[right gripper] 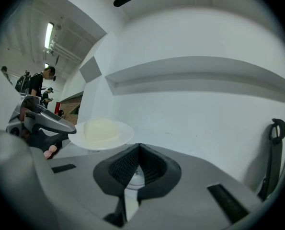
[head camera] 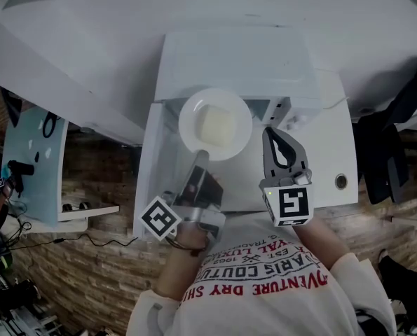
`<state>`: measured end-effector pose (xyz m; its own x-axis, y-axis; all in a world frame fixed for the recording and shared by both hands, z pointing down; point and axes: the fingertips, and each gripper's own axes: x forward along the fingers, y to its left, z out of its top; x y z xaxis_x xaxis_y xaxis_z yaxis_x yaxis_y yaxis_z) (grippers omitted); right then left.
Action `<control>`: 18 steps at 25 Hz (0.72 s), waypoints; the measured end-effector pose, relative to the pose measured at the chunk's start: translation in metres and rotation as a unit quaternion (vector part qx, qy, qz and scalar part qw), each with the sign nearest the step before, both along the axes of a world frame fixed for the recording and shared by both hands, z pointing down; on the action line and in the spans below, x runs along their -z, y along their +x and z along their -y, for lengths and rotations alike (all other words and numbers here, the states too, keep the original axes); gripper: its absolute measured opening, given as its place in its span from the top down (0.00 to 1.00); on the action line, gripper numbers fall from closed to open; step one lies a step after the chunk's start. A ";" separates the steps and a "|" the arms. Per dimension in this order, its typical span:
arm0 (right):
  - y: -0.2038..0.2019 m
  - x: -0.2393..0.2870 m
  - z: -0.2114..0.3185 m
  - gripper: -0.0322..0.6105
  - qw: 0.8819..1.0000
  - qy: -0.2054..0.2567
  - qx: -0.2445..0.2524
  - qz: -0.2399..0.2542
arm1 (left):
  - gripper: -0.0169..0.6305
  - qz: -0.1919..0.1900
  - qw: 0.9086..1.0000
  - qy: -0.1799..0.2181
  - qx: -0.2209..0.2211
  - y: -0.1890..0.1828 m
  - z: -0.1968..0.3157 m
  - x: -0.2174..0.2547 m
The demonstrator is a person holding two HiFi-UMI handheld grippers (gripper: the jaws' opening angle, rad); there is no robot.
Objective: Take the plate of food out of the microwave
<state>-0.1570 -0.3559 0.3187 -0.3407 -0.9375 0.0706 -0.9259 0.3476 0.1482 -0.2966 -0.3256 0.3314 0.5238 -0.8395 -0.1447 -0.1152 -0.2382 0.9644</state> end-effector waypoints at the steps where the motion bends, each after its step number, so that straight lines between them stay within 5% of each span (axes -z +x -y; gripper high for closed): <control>1: 0.000 -0.001 0.000 0.93 1.000 -0.001 -0.002 0.000 | 0.95 0.000 1.000 -0.001 -0.001 0.000 -0.001 0.000; 18: -0.003 -0.005 -0.007 0.93 1.000 -0.005 0.005 0.002 | 0.95 -0.005 1.000 -0.008 -0.008 0.004 -0.006 -0.007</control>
